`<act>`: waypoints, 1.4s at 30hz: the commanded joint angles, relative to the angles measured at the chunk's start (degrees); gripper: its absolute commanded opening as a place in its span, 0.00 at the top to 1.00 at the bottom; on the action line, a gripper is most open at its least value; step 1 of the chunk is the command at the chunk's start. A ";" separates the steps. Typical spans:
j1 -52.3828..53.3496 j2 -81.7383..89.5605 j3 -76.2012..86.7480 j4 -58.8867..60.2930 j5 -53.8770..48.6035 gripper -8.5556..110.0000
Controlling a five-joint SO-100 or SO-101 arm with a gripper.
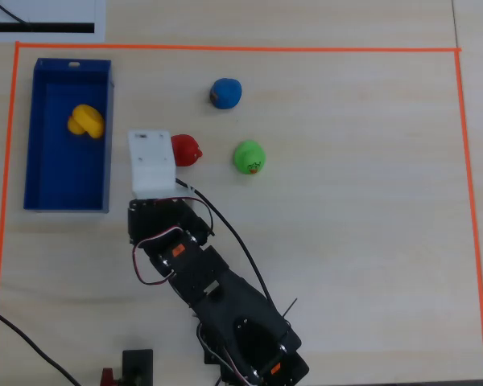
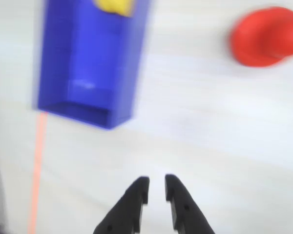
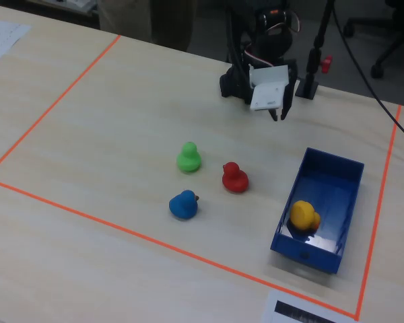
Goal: Grasp yellow duck and put it into box.
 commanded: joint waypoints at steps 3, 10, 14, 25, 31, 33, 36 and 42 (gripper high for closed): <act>7.82 8.26 18.72 -6.06 -2.46 0.93; 17.31 19.34 33.49 -7.38 -7.47 0.93; 21.88 26.37 38.06 -3.69 -9.14 0.93; 27.33 48.96 43.59 14.59 -15.64 0.93; 30.15 49.13 43.59 16.35 -17.49 0.93; 30.32 49.13 43.59 16.44 -17.49 0.91; 30.32 49.13 43.59 16.44 -17.49 0.91; 30.32 49.13 43.59 16.44 -17.49 0.91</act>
